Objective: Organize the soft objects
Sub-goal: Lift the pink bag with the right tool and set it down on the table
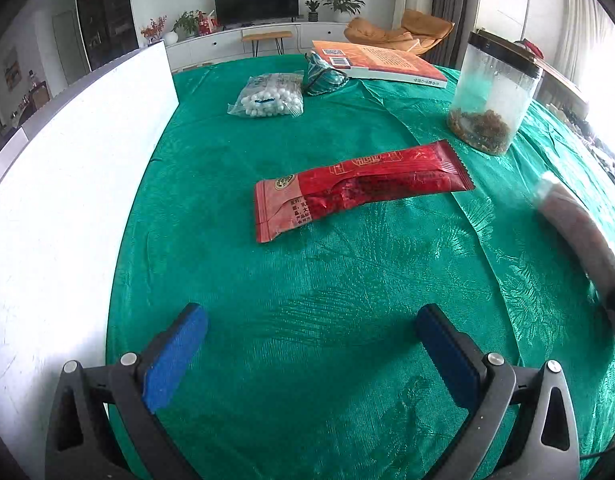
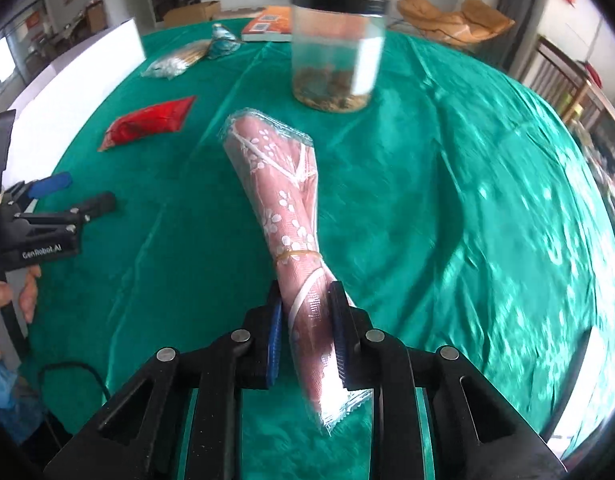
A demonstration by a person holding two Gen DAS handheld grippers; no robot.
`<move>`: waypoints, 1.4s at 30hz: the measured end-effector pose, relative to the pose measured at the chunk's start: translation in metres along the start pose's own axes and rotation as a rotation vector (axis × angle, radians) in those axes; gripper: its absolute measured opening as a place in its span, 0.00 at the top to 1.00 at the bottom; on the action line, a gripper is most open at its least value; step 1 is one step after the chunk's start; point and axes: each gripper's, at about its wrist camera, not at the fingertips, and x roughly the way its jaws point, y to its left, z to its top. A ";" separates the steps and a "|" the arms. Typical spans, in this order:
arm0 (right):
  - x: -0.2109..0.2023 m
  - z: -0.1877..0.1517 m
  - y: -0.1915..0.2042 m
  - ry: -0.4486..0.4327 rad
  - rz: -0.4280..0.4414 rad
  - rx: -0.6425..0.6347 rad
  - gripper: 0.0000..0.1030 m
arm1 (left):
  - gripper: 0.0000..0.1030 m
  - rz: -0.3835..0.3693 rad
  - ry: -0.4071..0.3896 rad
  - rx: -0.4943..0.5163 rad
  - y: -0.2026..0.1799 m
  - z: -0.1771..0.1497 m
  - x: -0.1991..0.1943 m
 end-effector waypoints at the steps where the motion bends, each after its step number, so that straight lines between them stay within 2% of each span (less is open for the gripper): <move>1: -0.004 -0.008 -0.013 -0.003 -0.025 0.061 0.78 | 0.00 0.000 0.000 0.000 0.000 0.000 0.000; 3: -0.008 -0.013 -0.038 -0.022 -0.086 0.180 0.77 | 0.00 0.000 0.000 0.000 0.000 0.000 0.000; 5: -0.003 -0.005 -0.057 -0.044 -0.111 0.275 0.77 | 0.00 0.000 0.000 0.000 0.000 0.000 0.000; 7: 0.009 0.017 -0.071 -0.076 -0.095 0.332 0.77 | 0.00 0.000 0.000 0.000 0.000 0.000 0.000; 10: 0.033 0.065 -0.077 -0.139 -0.119 0.310 0.78 | 0.00 0.000 0.000 0.000 0.000 0.000 0.000; 12: 0.047 0.090 -0.091 -0.181 -0.113 0.382 0.77 | 0.00 -0.001 0.000 -0.001 0.000 0.000 0.000; 13: 0.050 0.097 -0.100 -0.217 -0.063 0.446 0.73 | 0.00 -0.001 0.000 -0.001 0.000 0.000 0.000; 15: 0.046 0.103 -0.111 -0.273 0.020 0.537 0.50 | 0.00 -0.001 0.000 -0.001 -0.001 0.000 0.000; 16: 0.040 0.101 -0.111 -0.286 0.045 0.554 0.30 | 0.00 -0.001 0.000 0.000 -0.001 0.000 0.000; 17: 0.032 0.099 -0.105 -0.312 0.058 0.543 0.27 | 0.00 -0.001 0.000 -0.001 0.000 0.000 0.000; 19: 0.015 0.087 -0.091 -0.343 0.031 0.476 0.27 | 0.00 -0.001 0.000 -0.001 0.000 0.000 0.000; 22: 0.007 0.063 -0.070 -0.280 -0.038 0.393 0.27 | 0.00 -0.001 0.000 -0.001 0.000 0.000 0.000; 26: 0.021 0.031 -0.047 -0.172 -0.080 0.323 0.27 | 0.00 -0.001 0.000 -0.001 0.000 0.000 0.000; 29: 0.031 0.017 -0.034 -0.155 -0.129 0.271 0.27 | 0.00 -0.001 0.000 -0.001 0.000 0.000 0.000; 31: 0.030 0.014 -0.026 -0.176 -0.164 0.239 0.26 | 0.00 -0.001 -0.001 -0.001 0.000 0.000 0.000; 35: 0.033 0.012 -0.033 -0.170 -0.147 0.262 0.21 | 0.00 -0.001 0.000 -0.001 0.000 0.000 0.000; 42: 0.034 0.012 -0.034 -0.167 -0.140 0.268 0.17 | 0.00 -0.001 0.000 -0.001 0.000 0.000 0.000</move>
